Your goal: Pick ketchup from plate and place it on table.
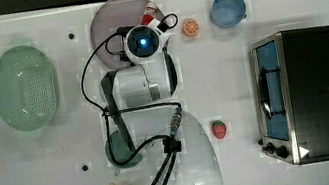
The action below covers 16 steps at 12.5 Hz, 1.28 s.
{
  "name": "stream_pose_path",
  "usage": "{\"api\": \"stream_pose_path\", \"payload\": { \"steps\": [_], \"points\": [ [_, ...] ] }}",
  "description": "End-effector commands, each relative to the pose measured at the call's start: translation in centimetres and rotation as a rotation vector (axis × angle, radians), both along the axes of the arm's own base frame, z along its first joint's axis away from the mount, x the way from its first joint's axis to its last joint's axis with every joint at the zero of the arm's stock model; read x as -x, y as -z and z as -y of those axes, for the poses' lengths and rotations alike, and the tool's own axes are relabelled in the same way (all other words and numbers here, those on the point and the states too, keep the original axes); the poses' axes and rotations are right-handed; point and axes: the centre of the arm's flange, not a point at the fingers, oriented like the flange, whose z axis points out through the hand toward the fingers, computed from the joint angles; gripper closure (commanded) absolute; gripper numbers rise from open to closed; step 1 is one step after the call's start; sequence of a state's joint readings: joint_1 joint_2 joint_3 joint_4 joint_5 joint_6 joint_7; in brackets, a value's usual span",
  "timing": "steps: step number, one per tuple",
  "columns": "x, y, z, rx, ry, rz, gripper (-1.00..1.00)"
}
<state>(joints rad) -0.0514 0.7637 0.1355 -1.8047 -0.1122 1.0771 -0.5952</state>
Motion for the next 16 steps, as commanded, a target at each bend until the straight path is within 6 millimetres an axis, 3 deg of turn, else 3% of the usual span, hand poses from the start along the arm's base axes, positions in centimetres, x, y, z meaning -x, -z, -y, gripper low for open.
{"api": "stream_pose_path", "payload": {
  "steps": [1, 3, 5, 6, 9, 11, 14, 16],
  "points": [
    [-0.9, -1.8, 0.0, -0.001, -0.025, 0.044, -0.68],
    [-0.9, -2.0, 0.0, -0.002, -0.026, 0.049, -0.30],
    [-1.1, -2.6, -0.2, -0.003, -0.026, 0.060, -0.30],
    [-1.6, -3.9, -0.1, -0.004, -0.015, 0.082, -0.30],
    [-2.9, -10.5, 0.4, 0.000, 0.022, 0.146, -0.30],
    [-2.5, -15.8, 0.9, 0.002, 0.052, 0.115, -0.30],
    [-0.4, -23.8, 1.9, 0.011, 0.082, 0.050, -0.30],
    [2.2, -27.2, 3.3, 0.030, 0.111, 0.004, -0.30]
  ]
}}
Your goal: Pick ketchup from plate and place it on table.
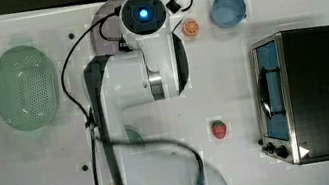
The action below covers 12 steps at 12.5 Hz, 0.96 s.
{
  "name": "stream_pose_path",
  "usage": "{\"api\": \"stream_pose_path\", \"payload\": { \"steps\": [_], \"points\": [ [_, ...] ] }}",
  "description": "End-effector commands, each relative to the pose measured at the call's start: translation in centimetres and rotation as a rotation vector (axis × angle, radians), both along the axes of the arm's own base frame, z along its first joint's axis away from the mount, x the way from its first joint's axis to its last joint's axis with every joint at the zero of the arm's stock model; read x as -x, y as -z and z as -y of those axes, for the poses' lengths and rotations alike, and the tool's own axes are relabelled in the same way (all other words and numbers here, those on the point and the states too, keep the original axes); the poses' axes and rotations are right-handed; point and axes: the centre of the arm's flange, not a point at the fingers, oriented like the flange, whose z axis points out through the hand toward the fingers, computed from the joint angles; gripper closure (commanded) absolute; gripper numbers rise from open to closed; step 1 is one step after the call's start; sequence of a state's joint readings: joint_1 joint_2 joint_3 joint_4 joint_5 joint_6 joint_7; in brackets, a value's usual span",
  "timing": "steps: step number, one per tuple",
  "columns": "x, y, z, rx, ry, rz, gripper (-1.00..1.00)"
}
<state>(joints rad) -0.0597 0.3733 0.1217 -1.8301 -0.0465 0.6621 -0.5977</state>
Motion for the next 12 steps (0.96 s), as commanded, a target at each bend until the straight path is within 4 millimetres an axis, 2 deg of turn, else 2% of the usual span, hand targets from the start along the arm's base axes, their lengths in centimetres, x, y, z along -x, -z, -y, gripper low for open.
{"api": "stream_pose_path", "payload": {
  "steps": [1, 3, 6, 9, 12],
  "points": [
    [2.6, -8.0, 2.2, 0.003, 0.079, 0.047, -0.30],
    [5.7, -9.1, 3.7, -0.001, 0.118, 0.040, -0.30],
    [11.0, -7.4, 5.6, 0.007, 0.181, -0.013, -0.30],
    [14.9, -3.6, 6.4, 0.012, 0.278, -0.076, -0.30],
    [16.1, 1.7, 6.1, 0.009, 0.317, -0.068, -0.30]
  ]
}}
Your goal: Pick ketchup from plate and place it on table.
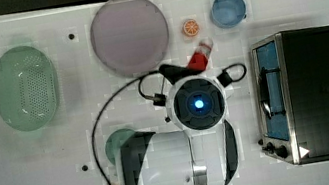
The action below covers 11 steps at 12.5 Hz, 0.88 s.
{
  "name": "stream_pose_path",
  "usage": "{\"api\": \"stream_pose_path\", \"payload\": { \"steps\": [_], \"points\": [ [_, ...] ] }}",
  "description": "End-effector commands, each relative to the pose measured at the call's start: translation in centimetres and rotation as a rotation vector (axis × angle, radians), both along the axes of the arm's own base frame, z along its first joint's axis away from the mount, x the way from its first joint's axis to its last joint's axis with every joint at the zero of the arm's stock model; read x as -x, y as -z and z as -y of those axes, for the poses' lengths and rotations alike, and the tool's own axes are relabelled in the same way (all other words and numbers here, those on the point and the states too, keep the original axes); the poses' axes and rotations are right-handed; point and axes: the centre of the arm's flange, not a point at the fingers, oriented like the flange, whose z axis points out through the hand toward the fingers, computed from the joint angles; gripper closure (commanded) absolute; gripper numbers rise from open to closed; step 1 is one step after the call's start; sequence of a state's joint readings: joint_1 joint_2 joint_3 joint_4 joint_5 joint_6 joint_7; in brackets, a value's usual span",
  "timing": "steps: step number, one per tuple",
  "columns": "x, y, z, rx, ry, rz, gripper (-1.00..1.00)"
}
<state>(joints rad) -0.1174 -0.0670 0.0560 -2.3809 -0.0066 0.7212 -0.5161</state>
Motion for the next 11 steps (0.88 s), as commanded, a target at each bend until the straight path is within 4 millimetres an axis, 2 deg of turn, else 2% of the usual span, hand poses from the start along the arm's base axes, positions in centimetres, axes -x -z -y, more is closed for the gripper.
{"api": "stream_pose_path", "payload": {
  "steps": [1, 4, 7, 9, 10, 11],
  "points": [
    [0.4, 4.7, -0.2, -0.008, 0.098, -0.012, -0.30],
    [-0.1, 9.5, -0.2, -0.015, 0.098, -0.022, -0.30],
    [-0.4, 12.6, -0.3, -0.019, 0.098, 0.009, -0.36],
    [0.0, 13.4, -0.5, -0.020, 0.095, 0.005, -0.78],
    [-0.3, 12.9, -0.7, -0.020, 0.091, 0.016, -0.98],
    [-0.7, 12.0, -0.9, -0.020, 0.085, 0.035, -1.00]
  ]
}}
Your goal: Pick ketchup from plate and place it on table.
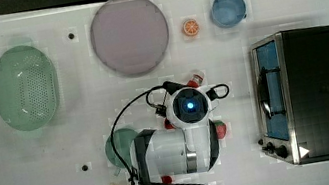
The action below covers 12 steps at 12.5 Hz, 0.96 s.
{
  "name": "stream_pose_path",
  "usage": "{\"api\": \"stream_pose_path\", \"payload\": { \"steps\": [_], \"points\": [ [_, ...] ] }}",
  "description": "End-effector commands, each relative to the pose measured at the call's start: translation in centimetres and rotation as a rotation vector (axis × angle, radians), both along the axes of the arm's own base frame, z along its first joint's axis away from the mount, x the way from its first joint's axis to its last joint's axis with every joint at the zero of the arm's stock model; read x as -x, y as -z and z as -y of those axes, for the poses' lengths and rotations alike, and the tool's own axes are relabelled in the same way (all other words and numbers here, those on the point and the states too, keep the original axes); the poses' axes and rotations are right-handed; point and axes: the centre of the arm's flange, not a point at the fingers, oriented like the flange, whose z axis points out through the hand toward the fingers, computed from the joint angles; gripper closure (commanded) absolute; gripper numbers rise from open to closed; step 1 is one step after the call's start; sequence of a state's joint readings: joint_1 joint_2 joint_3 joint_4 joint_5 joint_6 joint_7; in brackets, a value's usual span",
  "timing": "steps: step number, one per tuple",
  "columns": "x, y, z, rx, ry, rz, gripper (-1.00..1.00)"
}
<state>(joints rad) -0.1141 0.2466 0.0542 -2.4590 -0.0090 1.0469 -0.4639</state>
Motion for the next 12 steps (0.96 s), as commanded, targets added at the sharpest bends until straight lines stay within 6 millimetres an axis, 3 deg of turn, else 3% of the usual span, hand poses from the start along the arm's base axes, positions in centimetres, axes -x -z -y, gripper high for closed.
{"api": "stream_pose_path", "payload": {
  "steps": [1, 4, 8, 10, 12],
  "points": [
    [-2.3, -4.5, -0.8, 0.003, 0.035, 0.104, -1.00],
    [-3.9, -11.1, -1.2, 0.010, 0.161, 0.113, -1.00],
    [-5.7, -25.1, -2.8, 0.017, 0.317, 0.176, -1.00],
    [-5.4, -31.5, -3.1, 0.020, 0.401, 0.191, -1.00],
    [-3.8, -35.6, -3.3, 0.040, 0.456, 0.119, -1.00]
  ]
}}
